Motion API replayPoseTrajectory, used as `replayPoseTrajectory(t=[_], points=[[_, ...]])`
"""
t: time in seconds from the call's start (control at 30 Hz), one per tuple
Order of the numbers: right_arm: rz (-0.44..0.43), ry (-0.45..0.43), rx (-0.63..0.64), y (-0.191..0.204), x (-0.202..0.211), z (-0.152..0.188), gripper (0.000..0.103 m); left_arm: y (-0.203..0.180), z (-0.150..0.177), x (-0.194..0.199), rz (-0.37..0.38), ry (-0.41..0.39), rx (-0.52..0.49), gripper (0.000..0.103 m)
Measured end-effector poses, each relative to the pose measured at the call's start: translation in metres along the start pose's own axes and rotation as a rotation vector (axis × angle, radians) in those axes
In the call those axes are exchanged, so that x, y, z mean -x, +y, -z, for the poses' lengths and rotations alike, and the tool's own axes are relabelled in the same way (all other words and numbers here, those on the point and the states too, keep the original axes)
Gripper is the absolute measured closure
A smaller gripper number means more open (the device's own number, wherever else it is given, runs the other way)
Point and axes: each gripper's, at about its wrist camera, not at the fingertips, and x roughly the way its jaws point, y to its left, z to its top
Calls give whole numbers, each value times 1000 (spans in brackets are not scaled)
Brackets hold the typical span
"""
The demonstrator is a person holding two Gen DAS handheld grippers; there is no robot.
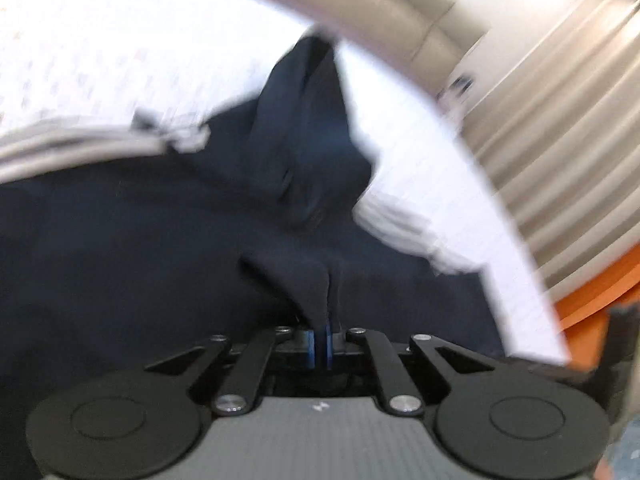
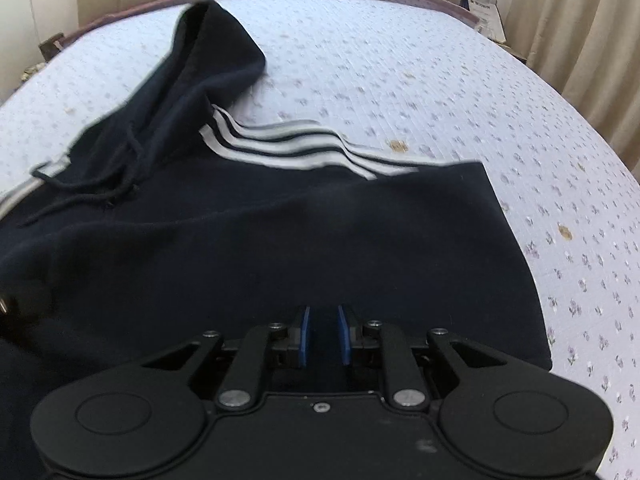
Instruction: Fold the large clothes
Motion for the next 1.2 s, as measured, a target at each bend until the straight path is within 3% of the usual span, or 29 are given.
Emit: replayPoseTrajectory(t=[0.07, 0.2, 0.3, 0.4, 0.43, 0.5, 0.57, 0.7, 0.8, 0.87, 1.0, 1.07, 1.2], points=[[-25, -32, 5, 5, 16, -3, 83, -3, -14, 23, 33, -74, -16, 98], [-84, -86, 9, 25, 41, -10, 83, 10, -41, 66, -14, -176, -37, 98], [-127, -108, 10, 46, 47, -11, 83, 39, -42, 83, -145, -168, -45, 96], [-138, -71, 17, 68, 32, -5, 80, 76, -30, 73, -345, -98, -23, 93], [-139, -49, 13, 74, 24, -2, 80, 85, -24, 70, -397, -88, -27, 90], [-160, 12, 1, 83, 8, 5, 78, 98, -19, 65, -468, -44, -19, 73], [-143, 64, 42, 91, -3, 8, 74, 102, -19, 76, -457, -65, 8, 73], [-157, -11, 96, 93, 21, -3, 73, 77, -25, 98, -313, -171, -17, 72], [-158, -80, 101, 88, 49, -10, 73, 53, -29, 89, -213, -143, -76, 73], [-135, -75, 95, 90, 52, -11, 73, 48, -27, 69, -218, -77, -88, 75], [-101, 58, 67, 96, 20, -2, 73, 59, -16, 14, -285, 102, -55, 84], [-99, 146, 53, 96, 0, 6, 73, 65, -9, 8, -301, 90, -68, 86], [-107, 153, 34, 93, -3, 3, 73, 76, -11, 33, -270, 37, 36, 87]])
